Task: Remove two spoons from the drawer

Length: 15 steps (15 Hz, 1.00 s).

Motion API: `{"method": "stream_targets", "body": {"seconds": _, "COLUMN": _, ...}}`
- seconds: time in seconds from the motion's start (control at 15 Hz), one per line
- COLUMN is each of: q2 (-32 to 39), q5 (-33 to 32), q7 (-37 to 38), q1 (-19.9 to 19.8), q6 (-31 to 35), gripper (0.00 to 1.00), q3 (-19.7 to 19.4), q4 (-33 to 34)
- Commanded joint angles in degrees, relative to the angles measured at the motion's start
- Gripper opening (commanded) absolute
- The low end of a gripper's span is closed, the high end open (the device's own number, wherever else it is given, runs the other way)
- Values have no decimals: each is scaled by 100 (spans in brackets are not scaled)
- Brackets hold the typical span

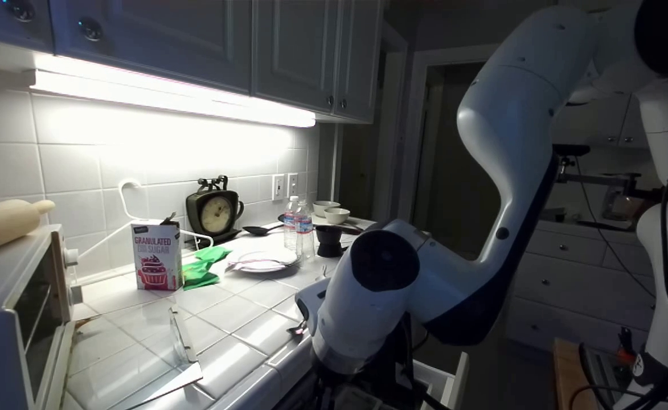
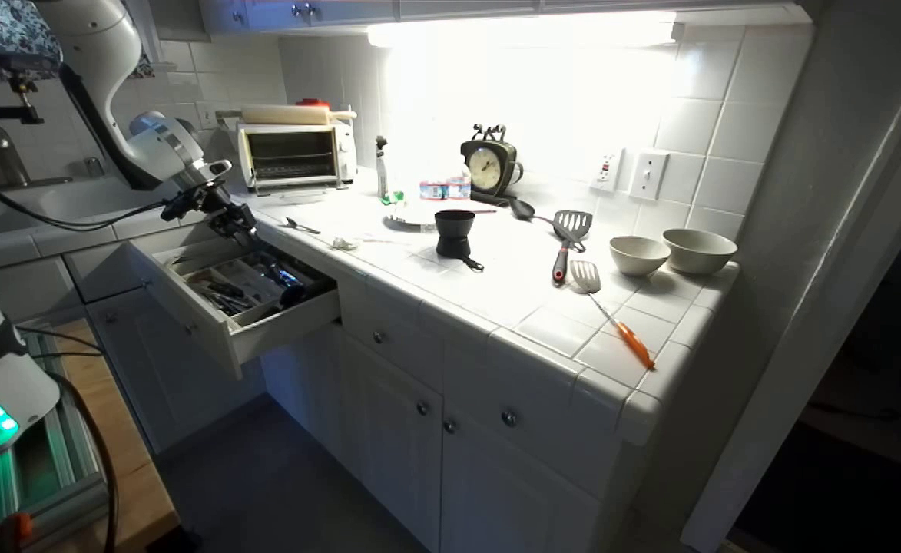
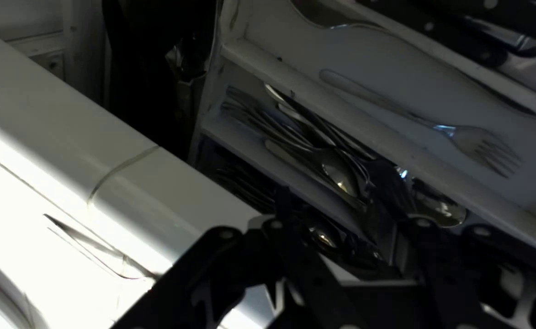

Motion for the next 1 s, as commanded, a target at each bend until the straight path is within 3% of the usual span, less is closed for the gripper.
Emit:
{"method": "stream_targets", "body": {"seconds": 0.0, "q2": 333, "q5": -40, "q7": 136, "q1": 69, "q6": 39, "gripper": 31, "q3": -82, "q4": 258}}
{"method": "stream_targets", "body": {"seconds": 0.2, "q2": 564, "q5": -230, "q7": 501, "q1": 125, "q6": 215, "gripper": 34, "q3": -194, "q4": 438}}
{"method": "stream_targets", "body": {"seconds": 0.4, "q2": 830, "q5": -598, "q7": 841, "q1": 186, "q6": 447, "gripper": 52, "q3": -329, "q4": 648}}
{"method": "stream_targets", "body": {"seconds": 0.53, "q2": 1017, "q5": -952, "q7": 1119, "q1": 241, "q6": 537, "gripper": 57, "q3": -426, "q4": 808}}
{"method": "stream_targets", "body": {"seconds": 0.67, "q2": 1204, "q5": -1269, "q7": 1369, "q1": 263, "q6": 542, "gripper": 50, "q3": -460, "q4": 968}}
{"method": "stream_targets", "body": {"seconds": 0.93, "q2": 1524, "q5": -1826, "q7": 1888, "q1": 271, "q6": 448, "gripper": 51, "q3": -421, "q4": 1209}}
